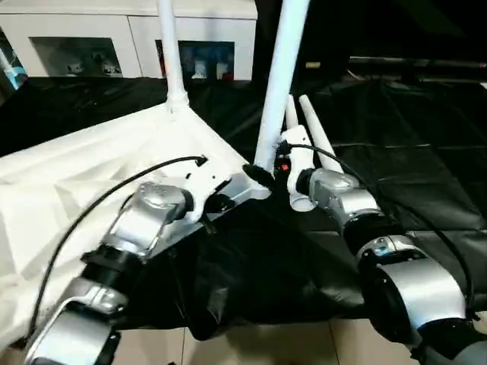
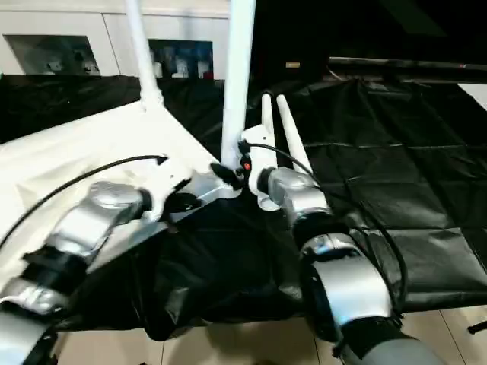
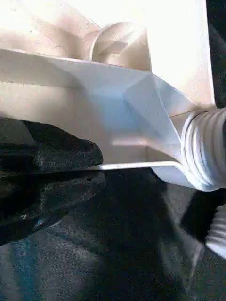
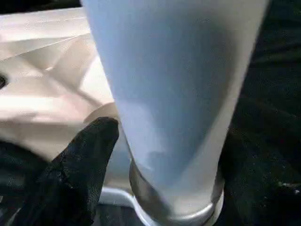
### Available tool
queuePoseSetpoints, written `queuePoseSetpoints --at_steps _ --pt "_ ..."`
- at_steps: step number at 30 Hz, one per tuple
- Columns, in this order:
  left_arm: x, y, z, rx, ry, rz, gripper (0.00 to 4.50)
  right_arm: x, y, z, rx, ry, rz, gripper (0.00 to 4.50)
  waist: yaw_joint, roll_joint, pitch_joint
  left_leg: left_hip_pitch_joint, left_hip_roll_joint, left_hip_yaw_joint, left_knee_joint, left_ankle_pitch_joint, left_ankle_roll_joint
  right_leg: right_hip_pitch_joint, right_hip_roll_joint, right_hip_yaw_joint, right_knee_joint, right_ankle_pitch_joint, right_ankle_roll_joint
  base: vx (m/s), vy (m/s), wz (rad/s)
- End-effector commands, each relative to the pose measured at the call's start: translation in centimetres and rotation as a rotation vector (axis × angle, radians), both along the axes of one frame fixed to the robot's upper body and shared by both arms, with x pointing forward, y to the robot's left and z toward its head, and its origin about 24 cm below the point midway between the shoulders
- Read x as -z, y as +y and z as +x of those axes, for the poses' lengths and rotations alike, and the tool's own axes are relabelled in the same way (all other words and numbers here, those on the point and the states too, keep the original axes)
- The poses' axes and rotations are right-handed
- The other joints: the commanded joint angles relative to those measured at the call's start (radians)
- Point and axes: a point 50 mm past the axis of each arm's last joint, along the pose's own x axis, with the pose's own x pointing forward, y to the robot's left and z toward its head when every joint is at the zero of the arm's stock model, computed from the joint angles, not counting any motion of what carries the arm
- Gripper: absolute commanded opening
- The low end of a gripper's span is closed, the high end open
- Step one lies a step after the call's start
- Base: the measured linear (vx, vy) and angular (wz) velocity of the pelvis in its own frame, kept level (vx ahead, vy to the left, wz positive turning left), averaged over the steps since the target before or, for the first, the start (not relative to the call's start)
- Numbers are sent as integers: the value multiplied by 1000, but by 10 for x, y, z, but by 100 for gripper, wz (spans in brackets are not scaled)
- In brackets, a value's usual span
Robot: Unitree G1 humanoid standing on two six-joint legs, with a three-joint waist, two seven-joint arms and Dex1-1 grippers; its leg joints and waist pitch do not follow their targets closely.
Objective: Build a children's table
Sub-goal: Insert table leg to table base
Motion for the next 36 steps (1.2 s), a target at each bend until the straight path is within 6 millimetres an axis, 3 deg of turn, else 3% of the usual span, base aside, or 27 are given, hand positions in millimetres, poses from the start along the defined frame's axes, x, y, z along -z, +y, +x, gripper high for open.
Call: queuePoseSetpoints --at_steps 1,4,5,6,10,14,18,19,20,21,22,23,24,25,27,28,31,33,34,35,36 --pt "-17 -12 0 85 -73 -62 0 20 4 -12 -84 79 -41 391 9 21 -76 -3 18 9 -44 -77 86 71 -55 53 -49 120 -320 0 0 0" --pt "-15 -5 0 57 -101 -80 0 8 -14 -14 -145 18 -31 391 16 29 -80 -1 19 9 -37 -49 100 71 -55 54 -40 178 -333 0 0 0" --pt "-15 -5 0 57 -101 -80 0 8 -14 -14 -145 18 -31 391 21 22 -81 -2 18 9 -34 -31 110 74 -52 53 -38 210 -333 0 0 0" --pt "-14 -2 0 29 -109 -91 0 4 -20 -15 -142 -3 -19 391 24 32 -83 -2 17 9 -32 -22 115 73 -52 52 -37 224 -337 0 0 0" --pt "-14 1 1 -38 -118 -144 0 -3 -29 -21 -118 -31 21 391 33 27 -84 -3 16 8 -28 9 130 77 -51 52 -34 259 -331 0 0 0" --pt "-10 6 2 -149 -142 -164 0 -7 -46 -33 -5 -55 61 391 41 25 -82 -3 18 5 -31 -15 118 79 -53 53 -40 208 -307 0 0 0" --pt "-10 8 -1 -186 -158 -187 0 -8 -54 -45 73 -55 103 391 30 20 -82 -8 12 5 -33 -27 96 80 -50 52 -44 158 -291 0 0 0" --pt "-11 9 -1 -184 -168 -178 0 -9 -55 -49 85 -55 113 391 29 11 -81 -8 11 7 -33 -29 97 81 -49 52 -47 145 -286 0 0 0" --pt "-11 9 -2 -180 -174 -171 0 -9 -55 -52 91 -55 118 391 28 17 -80 -10 11 5 -33 -30 95 81 -52 52 -46 123 -277 0 0 0" --pt "-12 10 -3 -177 -185 -171 0 -10 -55 -56 106 -53 134 391 28 11 -79 -9 12 7 -33 -28 94 79 -50 53 -49 105 -266 0 0 0" --pt "-13 10 -4 -179 -187 -176 0 -11 -55 -58 115 -53 147 391 32 15 -80 -7 13 6 -33 -23 94 79 -52 54 -47 105 -265 0 0 0" --pt "-14 12 -6 -189 -193 -188 0 -12 -54 -64 141 -63 173 391 34 32 -79 -5 15 5 -32 -13 92 74 -52 55 -46 119 -264 0 0 0" --pt "-14 12 -7 -190 -193 -188 0 -11 -53 -64 151 -71 178 391 33 34 -83 -5 14 4 -30 1 93 75 -50 53 -41 155 -269 0 0 0" --pt "-14 12 -7 -190 -193 -188 0 -11 -53 -64 154 -73 180 391 32 31 -83 -1 15 5 -33 -27 89 76 -49 51 -44 137 -271 0 0 0" --pt "-14 12 -10 -180 -195 -177 0 -9 -51 -64 181 -80 175 391 26 38 -75 16 12 10 -52 -229 51 87 -43 42 -61 -70 -277 0 0 0" --pt "-14 11 -10 -177 -193 -177 0 -8 -50 -64 185 -84 172 391 25 41 -74 24 11 12 -57 -282 48 92 -39 38 -67 -131 -280 0 0 0" --pt "-12 9 -14 -168 -190 -184 0 -8 -49 -63 208 -99 163 391 21 47 -63 41 1 22 -66 -371 71 110 -32 34 -94 -303 -276 0 0 0" --pt "-10 8 -15 -169 -186 -186 0 -7 -49 -64 221 -96 159 391 24 45 -66 50 -6 28 -68 -342 85 130 -33 40 -110 -363 -256 0 0 0" --pt "-9 7 -16 -169 -184 -187 0 -7 -49 -64 229 -93 157 391 26 46 -69 47 -7 28 -68 -317 89 136 -33 42 -109 -346 -258 52 7 1" --pt "-8 6 -17 -169 -180 -188 0 -6 -48 -65 235 -86 161 391 43 21 -70 -53 -36 2 -42 -218 184 200 -60 12 -114 -305 -221 52 7 1" --pt "-6 5 -18 -169 -175 -191 0 -6 -45 -65 232 -83 165 391 31 39 -82 -55 -40 -11 -24 -122 279 205 -84 -13 -127 -307 -176 89 10 26"
